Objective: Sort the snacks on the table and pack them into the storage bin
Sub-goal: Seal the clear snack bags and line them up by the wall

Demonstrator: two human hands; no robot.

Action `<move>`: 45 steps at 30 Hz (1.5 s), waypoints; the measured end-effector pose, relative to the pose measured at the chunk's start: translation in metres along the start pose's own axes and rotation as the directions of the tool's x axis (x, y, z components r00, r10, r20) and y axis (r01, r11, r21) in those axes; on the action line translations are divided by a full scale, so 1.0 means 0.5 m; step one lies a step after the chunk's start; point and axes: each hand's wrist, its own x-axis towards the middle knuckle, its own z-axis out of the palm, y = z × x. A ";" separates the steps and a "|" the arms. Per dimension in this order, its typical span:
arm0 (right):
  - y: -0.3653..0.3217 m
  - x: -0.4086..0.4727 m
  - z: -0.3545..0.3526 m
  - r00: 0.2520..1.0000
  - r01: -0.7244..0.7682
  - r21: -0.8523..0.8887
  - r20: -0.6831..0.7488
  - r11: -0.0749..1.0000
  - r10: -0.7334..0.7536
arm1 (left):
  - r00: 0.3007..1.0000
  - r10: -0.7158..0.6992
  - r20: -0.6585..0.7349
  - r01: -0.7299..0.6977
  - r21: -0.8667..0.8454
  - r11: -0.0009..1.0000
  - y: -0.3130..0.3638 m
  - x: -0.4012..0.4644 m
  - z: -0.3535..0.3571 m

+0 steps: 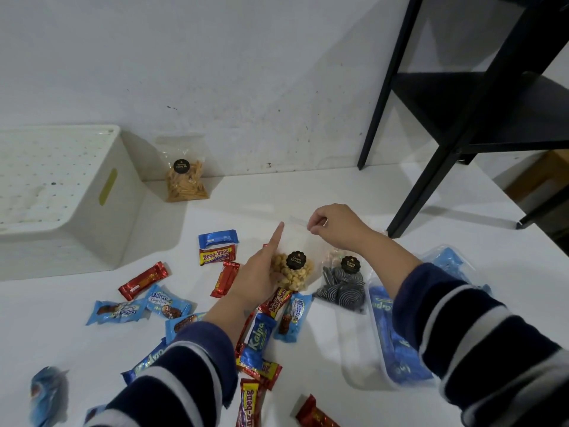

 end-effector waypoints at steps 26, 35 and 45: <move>-0.033 -0.006 0.022 0.996 0.058 0.102 -0.077 0.993 -0.051 | 0.999 0.031 -0.020 -0.032 -0.017 0.999 0.009 -0.022 0.021; -0.007 -0.015 0.012 1.000 0.029 0.015 0.009 0.999 -0.029 | 0.999 -0.045 -0.027 0.043 -0.070 0.997 0.005 -0.027 0.020; -0.007 -0.007 0.021 0.999 0.000 0.053 -0.050 0.999 0.002 | 0.997 -0.072 -0.031 0.069 -0.071 0.995 0.006 -0.024 0.022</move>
